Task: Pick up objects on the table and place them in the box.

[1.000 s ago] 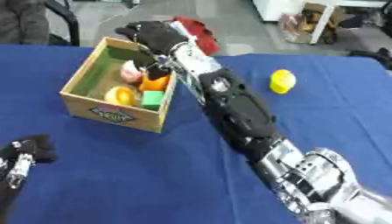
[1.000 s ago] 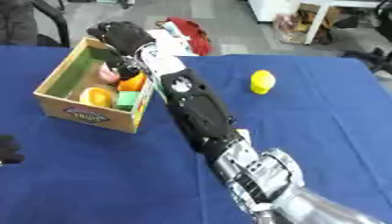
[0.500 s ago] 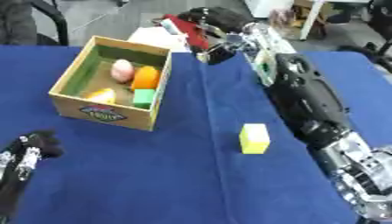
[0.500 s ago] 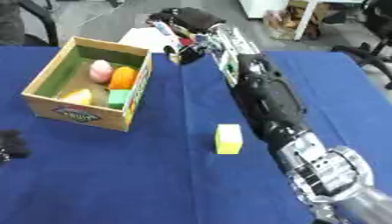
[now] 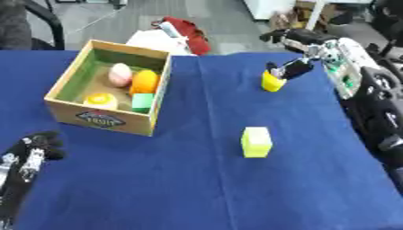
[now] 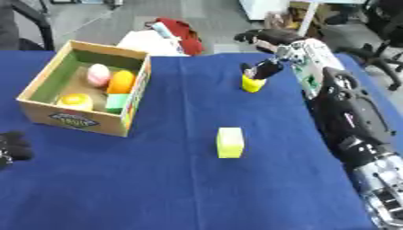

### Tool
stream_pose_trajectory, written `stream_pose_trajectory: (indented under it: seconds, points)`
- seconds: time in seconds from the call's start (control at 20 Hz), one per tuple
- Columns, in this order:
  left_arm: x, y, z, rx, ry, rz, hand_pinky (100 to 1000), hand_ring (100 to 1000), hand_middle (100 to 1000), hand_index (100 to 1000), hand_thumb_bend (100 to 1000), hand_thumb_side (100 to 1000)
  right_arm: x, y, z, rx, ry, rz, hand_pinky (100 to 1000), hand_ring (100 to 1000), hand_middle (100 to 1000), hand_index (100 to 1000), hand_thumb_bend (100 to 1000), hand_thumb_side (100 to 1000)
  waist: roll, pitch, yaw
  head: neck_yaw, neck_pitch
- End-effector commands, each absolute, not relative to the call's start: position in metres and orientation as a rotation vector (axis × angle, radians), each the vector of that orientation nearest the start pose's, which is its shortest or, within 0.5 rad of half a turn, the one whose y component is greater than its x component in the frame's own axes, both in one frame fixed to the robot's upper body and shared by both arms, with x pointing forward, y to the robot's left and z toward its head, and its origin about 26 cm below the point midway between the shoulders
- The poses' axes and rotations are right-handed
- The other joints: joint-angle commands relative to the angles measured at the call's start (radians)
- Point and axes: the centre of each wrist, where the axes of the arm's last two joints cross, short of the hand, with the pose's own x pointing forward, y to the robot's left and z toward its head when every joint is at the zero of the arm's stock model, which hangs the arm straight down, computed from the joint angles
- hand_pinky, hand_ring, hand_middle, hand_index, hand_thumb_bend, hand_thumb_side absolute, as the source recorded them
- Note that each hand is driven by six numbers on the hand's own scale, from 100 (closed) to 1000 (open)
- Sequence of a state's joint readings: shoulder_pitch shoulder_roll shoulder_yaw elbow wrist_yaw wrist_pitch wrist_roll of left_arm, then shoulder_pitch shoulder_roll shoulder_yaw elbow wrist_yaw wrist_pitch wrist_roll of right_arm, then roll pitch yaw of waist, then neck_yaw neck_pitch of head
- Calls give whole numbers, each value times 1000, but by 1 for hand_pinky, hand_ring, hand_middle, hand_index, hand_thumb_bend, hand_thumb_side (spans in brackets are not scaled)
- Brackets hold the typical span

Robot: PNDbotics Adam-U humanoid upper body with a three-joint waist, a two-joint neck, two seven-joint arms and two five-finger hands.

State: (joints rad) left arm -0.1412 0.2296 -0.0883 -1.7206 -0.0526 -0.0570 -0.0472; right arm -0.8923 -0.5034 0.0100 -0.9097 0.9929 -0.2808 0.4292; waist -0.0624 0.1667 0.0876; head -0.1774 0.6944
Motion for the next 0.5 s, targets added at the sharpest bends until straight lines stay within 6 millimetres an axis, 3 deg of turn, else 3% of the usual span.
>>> stream_pose_trajectory:
  seconds: [0.05,0.1,0.15,0.5]
  points:
    - [307,258,81,104,-1907,-398,670,583,589,759,100,752,470,-358,199,-1012,-1219,1433,869,917,917,1000,100,250,20,-28,-1,3,-3]
    - [307,258,82,104,-1908,-398,670,583,589,759,100,751,472,-358,195,-1022,-1202,1418,865,912,911,1000,100,192,21,-27,-1,3,-3]
    - [307,258,82,103,-1908,-397,670,583,589,759,100,752,474,-358,190,-1031,-1190,1401,864,911,910,1000,100,238,22,-27,-2,3,-2]
    - [307,257,83,100,-1911,-398,670,584,589,759,100,753,483,-350,162,-1054,-1138,1350,860,909,906,989,100,262,25,-22,1,0,-3]
